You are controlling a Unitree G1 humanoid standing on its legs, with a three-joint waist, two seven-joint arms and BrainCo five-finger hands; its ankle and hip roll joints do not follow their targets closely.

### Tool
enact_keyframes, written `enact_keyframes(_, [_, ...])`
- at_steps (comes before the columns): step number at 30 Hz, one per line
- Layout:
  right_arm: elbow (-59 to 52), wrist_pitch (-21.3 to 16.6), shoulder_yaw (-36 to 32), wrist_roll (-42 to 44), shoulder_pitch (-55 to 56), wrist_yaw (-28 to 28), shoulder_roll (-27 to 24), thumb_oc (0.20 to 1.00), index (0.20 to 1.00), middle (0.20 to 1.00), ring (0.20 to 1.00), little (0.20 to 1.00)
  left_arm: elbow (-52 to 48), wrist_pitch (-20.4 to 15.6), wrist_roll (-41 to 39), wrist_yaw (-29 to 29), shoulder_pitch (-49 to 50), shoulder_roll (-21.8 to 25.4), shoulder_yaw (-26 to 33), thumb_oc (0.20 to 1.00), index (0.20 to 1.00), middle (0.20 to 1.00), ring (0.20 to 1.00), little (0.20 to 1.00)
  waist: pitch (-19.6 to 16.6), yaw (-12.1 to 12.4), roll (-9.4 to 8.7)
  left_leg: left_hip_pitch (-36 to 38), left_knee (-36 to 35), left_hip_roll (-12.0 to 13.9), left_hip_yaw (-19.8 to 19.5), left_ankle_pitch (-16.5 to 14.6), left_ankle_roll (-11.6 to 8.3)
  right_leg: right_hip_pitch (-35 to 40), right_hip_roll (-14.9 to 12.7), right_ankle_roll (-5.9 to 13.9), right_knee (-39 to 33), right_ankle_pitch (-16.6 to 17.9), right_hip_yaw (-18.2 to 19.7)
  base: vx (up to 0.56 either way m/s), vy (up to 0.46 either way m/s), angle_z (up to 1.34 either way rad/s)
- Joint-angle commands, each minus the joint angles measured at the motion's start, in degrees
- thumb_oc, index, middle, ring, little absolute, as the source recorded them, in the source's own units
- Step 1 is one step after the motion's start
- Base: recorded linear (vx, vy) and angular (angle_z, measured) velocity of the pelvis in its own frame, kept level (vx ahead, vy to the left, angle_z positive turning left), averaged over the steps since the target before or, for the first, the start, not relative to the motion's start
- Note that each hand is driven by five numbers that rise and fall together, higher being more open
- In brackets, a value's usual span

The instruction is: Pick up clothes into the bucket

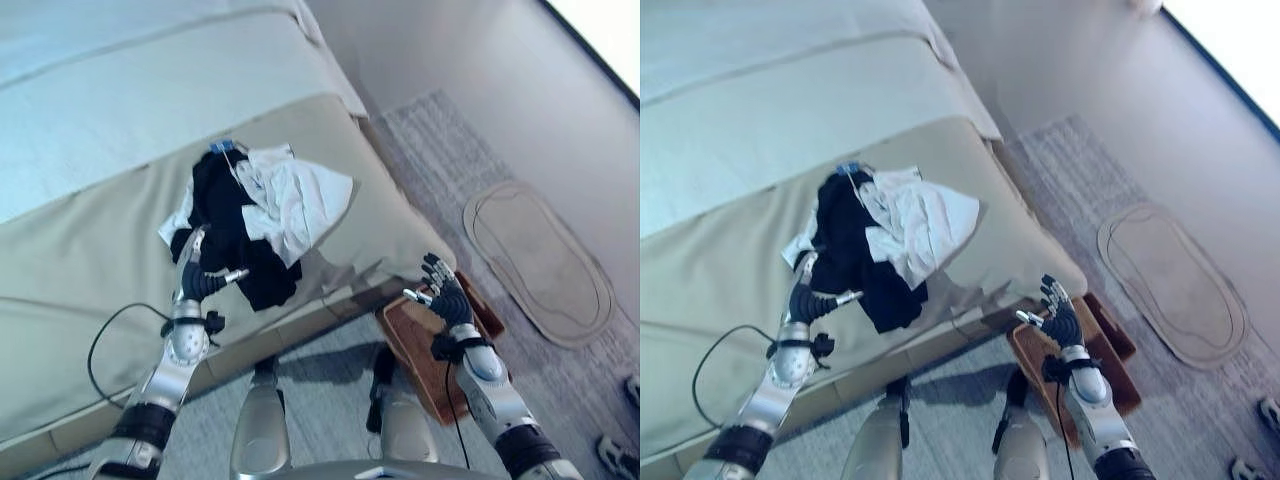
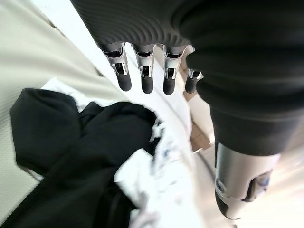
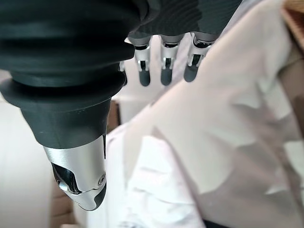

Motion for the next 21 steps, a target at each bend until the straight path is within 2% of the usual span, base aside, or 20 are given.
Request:
enact_keyframes(1, [-7.64, -3.7, 0.22, 1.14, -1.63, -1.38, -1.28, 1.0, 1.0, 1.0, 1.0, 1.0, 1.32, 1.53, 3.98, 6.86, -4.18, 4.15, 1.55, 1.0, 1.0, 1.0, 1.0, 1.0, 0.81, -1.57, -3.51, -5.31, 11.05, -1.16, 2.02, -7.81, 3.43, -6.85, -1.6, -0.52, 5.45, 0.96, 2.76, -0.07, 0.019, -0.08])
enact_keyframes(10, [-9.41, -4.49, -0.36, 1.89, -4.77, -2.65, -2.26, 1.0, 1.0, 1.0, 1.0, 1.0, 6.07, 5.51, 6.65, 12.19, -13.07, 7.02, 0.78, 1.0, 1.0, 1.0, 1.0, 1.0, 2.88, -3.24, -3.99, -14.72, 16.43, -0.79, 1.7, -9.25, 3.74, -15.77, -1.77, -0.47, 9.28, 0.7, 3.34, -0.04, 0.022, -0.02])
enact_keyframes(12, [-10.26, -4.63, -0.58, 1.76, -5.53, -3.0, -2.49, 1.0, 1.0, 1.0, 1.0, 1.0, 9.55, 8.12, 7.37, 13.15, -16.8, 7.68, -0.37, 1.0, 1.0, 1.0, 1.0, 1.0, 3.03, -4.07, -4.21, -16.97, 17.23, -0.81, 1.43, -9.44, 3.89, -17.99, -1.86, -0.29, 9.87, 0.84, 3.08, 0.0, 0.0, 0.0])
enact_keyframes(21, [-11.27, -5.09, -0.47, 2.57, -6.06, -2.2, -2.67, 1.0, 1.0, 1.0, 1.0, 1.0, 19.8, 11.99, 8.44, 13.38, -24.55, 9.45, -3.62, 1.0, 1.0, 1.0, 1.0, 1.0, 2.46, -6.28, -4.64, -20.85, 19.3, -0.84, 0.98, -9.98, 4.17, -21.44, -1.88, -0.17, 11.22, 0.86, 2.88, 0.0, 0.007, 0.01])
